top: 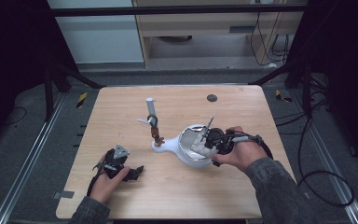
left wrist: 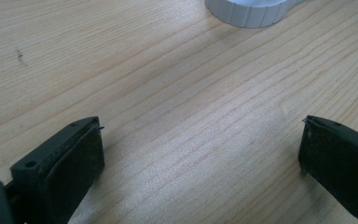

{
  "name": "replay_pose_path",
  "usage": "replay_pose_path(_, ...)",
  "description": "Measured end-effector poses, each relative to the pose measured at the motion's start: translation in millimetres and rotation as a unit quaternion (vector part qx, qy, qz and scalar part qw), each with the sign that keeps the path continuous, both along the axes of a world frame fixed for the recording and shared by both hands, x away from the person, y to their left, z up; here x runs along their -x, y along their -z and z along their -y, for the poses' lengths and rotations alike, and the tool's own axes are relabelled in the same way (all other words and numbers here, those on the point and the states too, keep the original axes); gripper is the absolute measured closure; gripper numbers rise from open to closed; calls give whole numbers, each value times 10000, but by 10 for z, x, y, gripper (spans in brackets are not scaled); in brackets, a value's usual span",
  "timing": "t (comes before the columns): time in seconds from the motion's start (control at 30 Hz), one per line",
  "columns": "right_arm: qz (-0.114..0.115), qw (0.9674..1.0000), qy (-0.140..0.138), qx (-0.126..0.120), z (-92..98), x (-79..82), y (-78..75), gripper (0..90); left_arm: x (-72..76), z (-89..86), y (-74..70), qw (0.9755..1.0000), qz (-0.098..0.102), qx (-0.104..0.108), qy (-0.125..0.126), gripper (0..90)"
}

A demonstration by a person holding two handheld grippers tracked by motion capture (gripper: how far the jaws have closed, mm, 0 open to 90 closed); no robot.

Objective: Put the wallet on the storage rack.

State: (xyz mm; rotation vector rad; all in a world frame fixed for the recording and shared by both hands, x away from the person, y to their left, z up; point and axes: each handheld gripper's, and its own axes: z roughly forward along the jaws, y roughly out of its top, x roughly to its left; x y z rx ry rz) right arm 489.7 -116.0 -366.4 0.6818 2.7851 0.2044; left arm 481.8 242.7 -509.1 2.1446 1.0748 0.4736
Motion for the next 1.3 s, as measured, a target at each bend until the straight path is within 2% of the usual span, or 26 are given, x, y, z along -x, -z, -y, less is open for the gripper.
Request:
replay_pose_path(0.67,-88,9998,41,177,-48,-36,60,312,0,0,-1,10000,-2,-4,3,0)
replay_pose_path(1.03,-138,9995,54,275,-173,-138,71,312,-1,0,-1,10000,-3,-6,9,0)
replay_pose_path(1.3,-177,9995,89,248,-206,-196,88,312,0,0,-1,10000,-3,-4,11,0)
